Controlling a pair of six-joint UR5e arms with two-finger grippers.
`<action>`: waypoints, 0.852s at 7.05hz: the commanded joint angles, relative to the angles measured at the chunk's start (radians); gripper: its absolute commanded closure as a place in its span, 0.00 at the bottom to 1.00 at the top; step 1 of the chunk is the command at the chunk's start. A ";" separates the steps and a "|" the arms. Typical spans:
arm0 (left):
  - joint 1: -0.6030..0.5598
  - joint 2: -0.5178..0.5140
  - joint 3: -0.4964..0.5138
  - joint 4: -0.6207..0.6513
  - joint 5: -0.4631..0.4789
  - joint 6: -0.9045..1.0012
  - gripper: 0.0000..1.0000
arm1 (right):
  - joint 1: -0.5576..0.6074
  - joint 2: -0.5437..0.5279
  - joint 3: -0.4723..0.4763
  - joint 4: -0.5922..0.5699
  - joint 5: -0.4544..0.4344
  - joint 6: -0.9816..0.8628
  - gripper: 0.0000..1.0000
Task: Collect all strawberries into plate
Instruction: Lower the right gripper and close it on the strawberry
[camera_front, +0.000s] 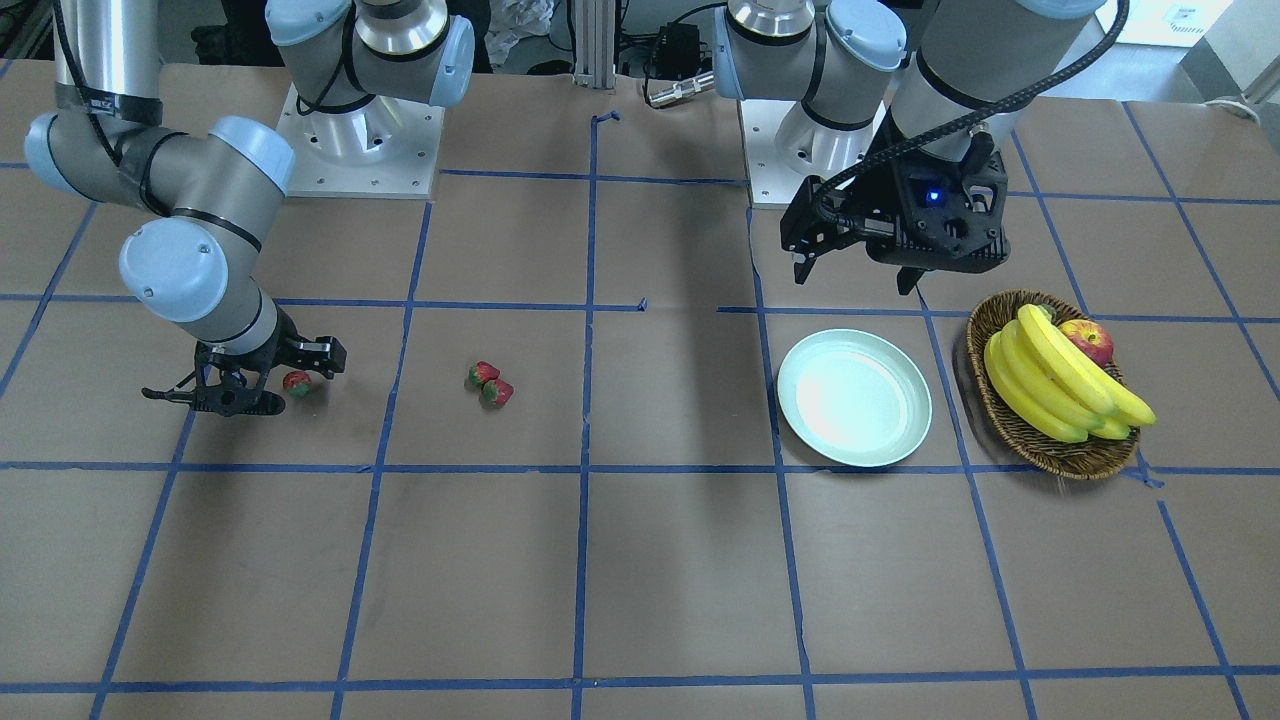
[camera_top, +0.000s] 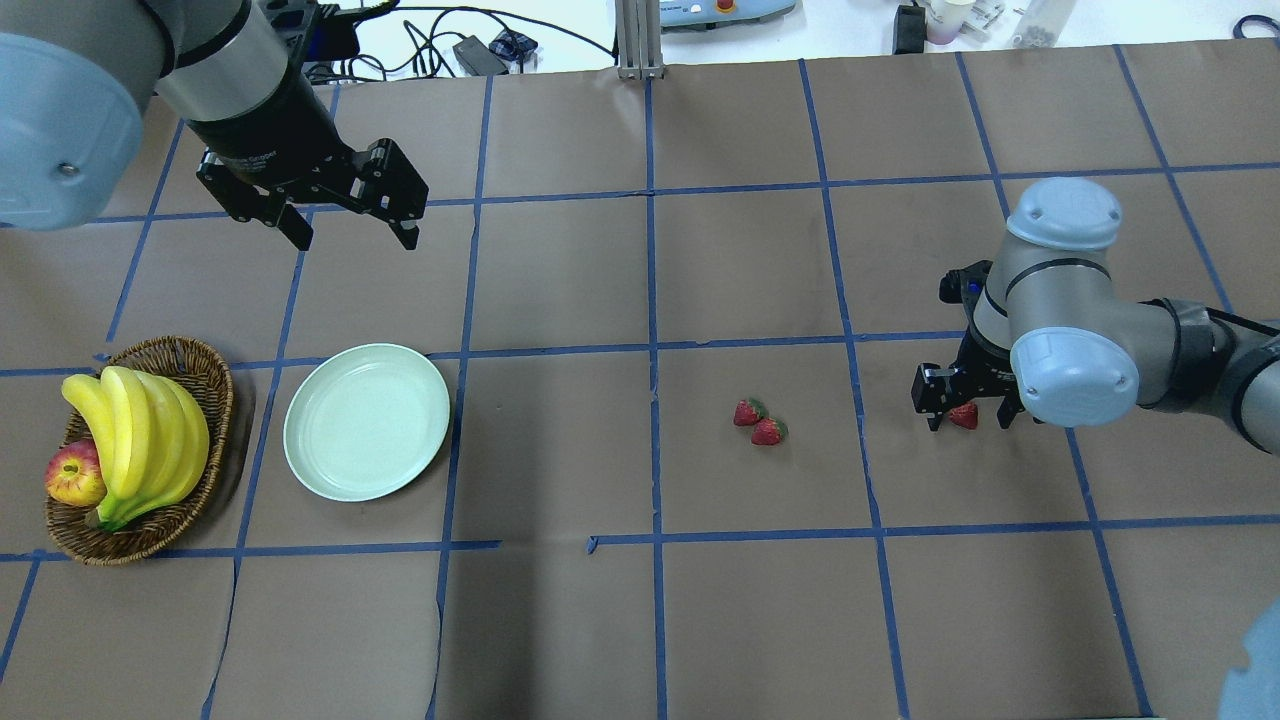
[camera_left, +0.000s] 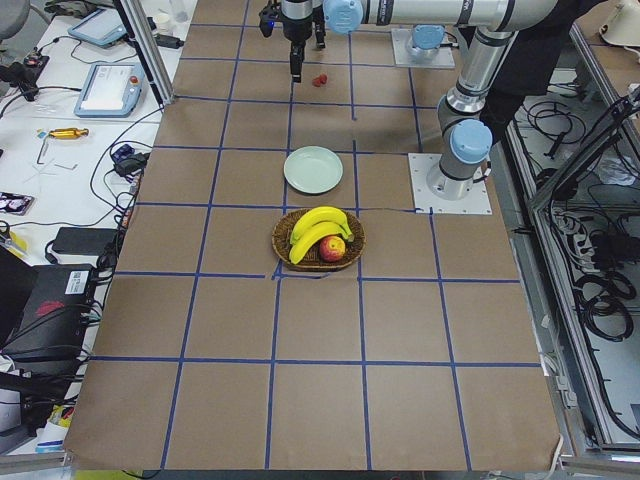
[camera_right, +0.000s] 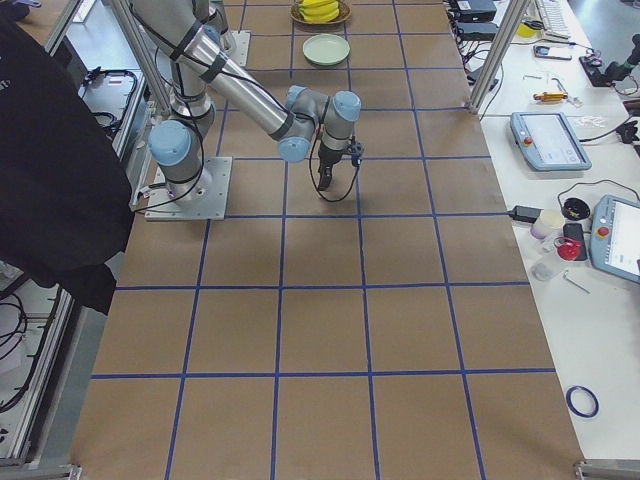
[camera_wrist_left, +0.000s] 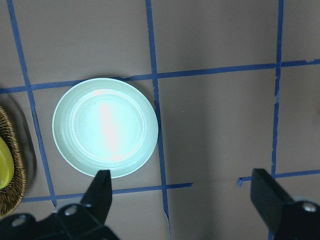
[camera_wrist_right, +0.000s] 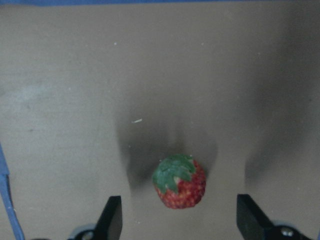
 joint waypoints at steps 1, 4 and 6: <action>0.000 0.001 0.000 0.000 0.000 0.000 0.00 | 0.000 0.011 0.000 -0.021 -0.001 0.000 0.34; 0.000 0.001 0.000 -0.002 0.000 0.000 0.00 | 0.000 0.023 -0.002 -0.038 -0.002 0.000 0.37; 0.000 0.003 0.000 -0.003 0.000 0.000 0.00 | 0.000 0.024 -0.002 -0.052 -0.001 0.000 0.45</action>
